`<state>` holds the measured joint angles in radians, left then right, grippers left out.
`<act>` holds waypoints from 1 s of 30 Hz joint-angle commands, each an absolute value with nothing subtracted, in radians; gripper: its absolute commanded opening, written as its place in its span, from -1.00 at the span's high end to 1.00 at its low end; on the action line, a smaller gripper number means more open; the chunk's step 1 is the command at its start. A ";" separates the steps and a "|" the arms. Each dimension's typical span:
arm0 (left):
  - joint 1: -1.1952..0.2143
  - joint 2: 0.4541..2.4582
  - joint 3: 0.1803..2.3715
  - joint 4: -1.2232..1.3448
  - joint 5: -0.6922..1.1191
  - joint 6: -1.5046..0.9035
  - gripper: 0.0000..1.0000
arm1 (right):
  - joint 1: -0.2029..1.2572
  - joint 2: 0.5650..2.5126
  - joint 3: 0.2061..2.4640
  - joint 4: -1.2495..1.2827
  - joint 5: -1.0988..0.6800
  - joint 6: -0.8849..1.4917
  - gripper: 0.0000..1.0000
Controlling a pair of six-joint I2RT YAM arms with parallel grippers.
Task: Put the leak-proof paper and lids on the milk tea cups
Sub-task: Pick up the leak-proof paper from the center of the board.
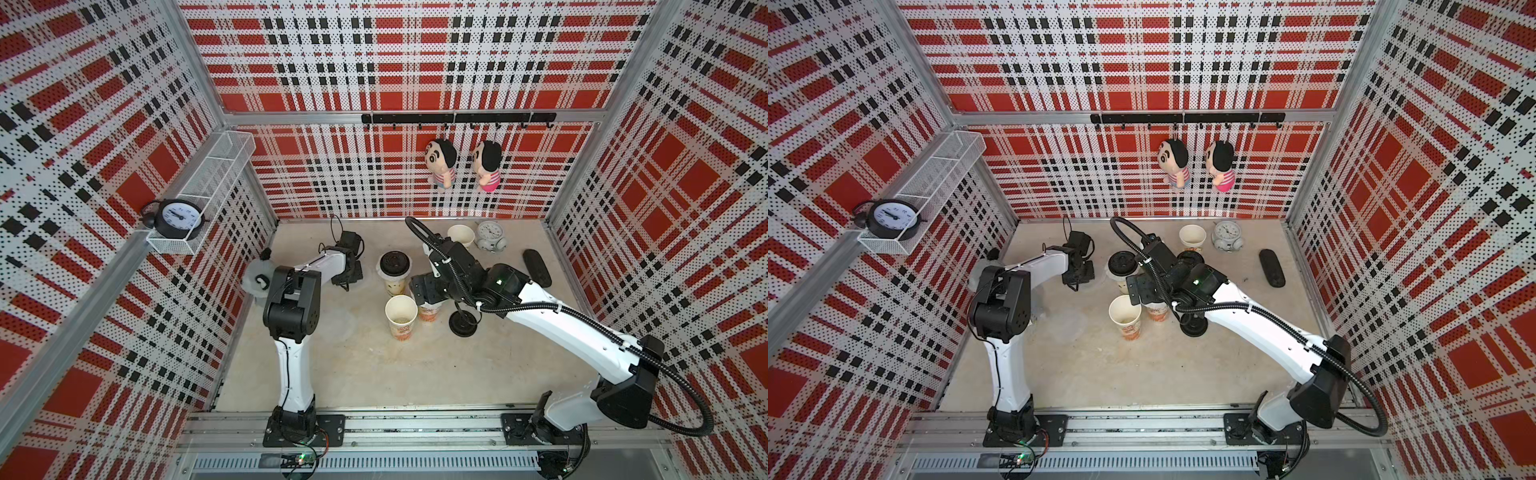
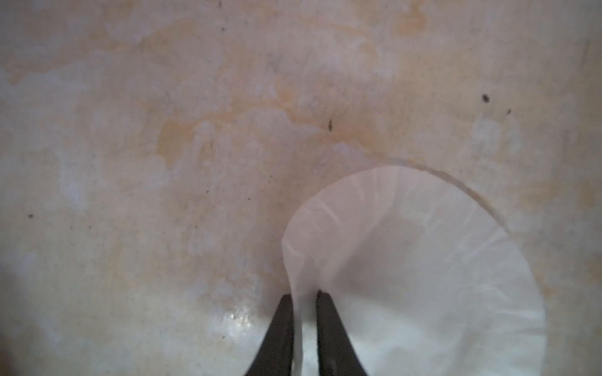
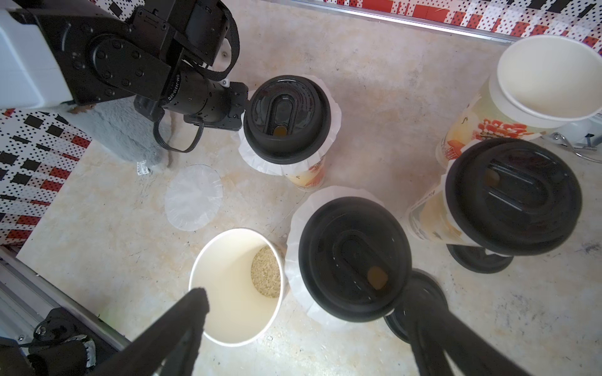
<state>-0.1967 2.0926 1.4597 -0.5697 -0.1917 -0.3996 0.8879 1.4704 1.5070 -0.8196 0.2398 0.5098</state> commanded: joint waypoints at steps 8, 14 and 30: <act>-0.220 1.953 1.508 -0.714 -0.219 -0.385 1.00 | 0.880 1.417 1.497 -0.847 0.276 0.526 -0.94; -0.239 1.764 1.604 -0.834 -0.261 -0.376 1.00 | 0.862 1.399 1.504 -0.856 0.289 0.529 -0.94; -0.852 1.431 1.675 -0.999 -0.195 -0.484 1.00 | 0.711 1.281 1.496 -0.925 0.328 0.546 -0.93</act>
